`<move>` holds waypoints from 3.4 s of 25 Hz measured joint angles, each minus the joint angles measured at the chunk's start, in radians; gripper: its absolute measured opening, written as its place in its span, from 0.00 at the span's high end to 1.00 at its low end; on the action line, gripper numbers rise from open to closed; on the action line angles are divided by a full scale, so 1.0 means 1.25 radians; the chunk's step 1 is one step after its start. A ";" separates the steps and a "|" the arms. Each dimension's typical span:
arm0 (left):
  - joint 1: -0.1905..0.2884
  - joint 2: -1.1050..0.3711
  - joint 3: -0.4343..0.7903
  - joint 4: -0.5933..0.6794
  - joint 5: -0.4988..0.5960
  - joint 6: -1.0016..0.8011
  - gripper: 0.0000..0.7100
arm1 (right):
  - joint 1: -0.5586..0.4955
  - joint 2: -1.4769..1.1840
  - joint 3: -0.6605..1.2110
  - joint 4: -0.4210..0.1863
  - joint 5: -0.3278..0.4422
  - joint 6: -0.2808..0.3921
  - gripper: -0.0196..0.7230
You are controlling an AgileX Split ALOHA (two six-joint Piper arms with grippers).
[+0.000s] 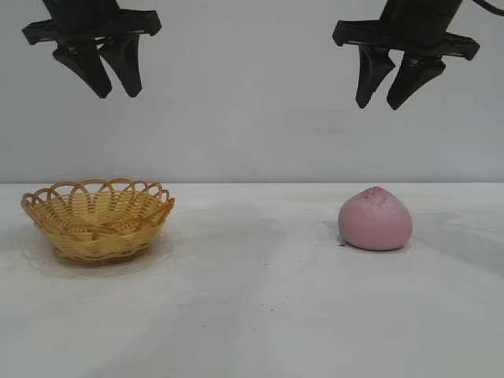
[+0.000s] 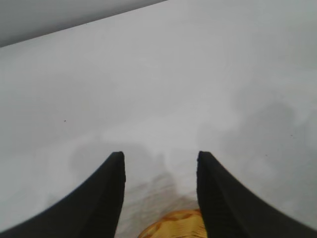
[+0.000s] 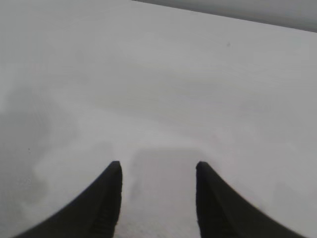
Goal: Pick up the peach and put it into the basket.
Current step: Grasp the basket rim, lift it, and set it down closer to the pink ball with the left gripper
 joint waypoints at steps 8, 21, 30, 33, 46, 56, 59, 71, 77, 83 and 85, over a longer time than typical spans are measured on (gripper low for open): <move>0.000 0.000 0.000 0.018 0.007 0.000 0.61 | 0.000 0.000 0.000 0.000 0.000 0.000 0.52; 0.019 0.130 -0.002 0.130 0.237 0.086 0.61 | 0.000 0.000 0.000 0.004 0.002 -0.003 0.52; 0.019 0.185 -0.031 0.077 0.236 0.145 0.61 | 0.000 0.000 0.000 0.007 0.007 -0.005 0.52; 0.020 0.192 -0.034 0.038 0.249 0.147 0.88 | 0.000 0.000 0.000 0.007 0.005 -0.005 0.52; 0.024 0.155 -0.001 -0.246 0.184 -0.142 1.00 | 0.000 0.000 0.000 0.007 0.007 -0.007 0.52; 0.024 0.031 0.266 -0.393 -0.001 -0.147 1.00 | 0.000 0.000 0.000 0.009 0.011 -0.007 0.52; 0.024 0.024 0.286 -0.450 -0.010 -0.089 1.00 | 0.000 0.000 0.000 0.011 0.011 -0.008 0.52; -0.012 0.024 0.303 -0.568 -0.048 -0.033 1.00 | 0.001 0.000 0.000 0.022 0.009 -0.015 0.52; -0.014 0.022 0.361 -0.571 -0.092 -0.008 1.00 | 0.001 0.000 0.000 0.028 0.008 -0.018 0.52; -0.014 0.022 0.366 -0.572 -0.078 0.041 0.68 | 0.001 0.000 0.000 0.032 0.006 -0.024 0.52; -0.014 0.022 0.366 -0.572 -0.075 0.061 0.56 | 0.002 0.000 0.000 0.034 0.006 -0.025 0.52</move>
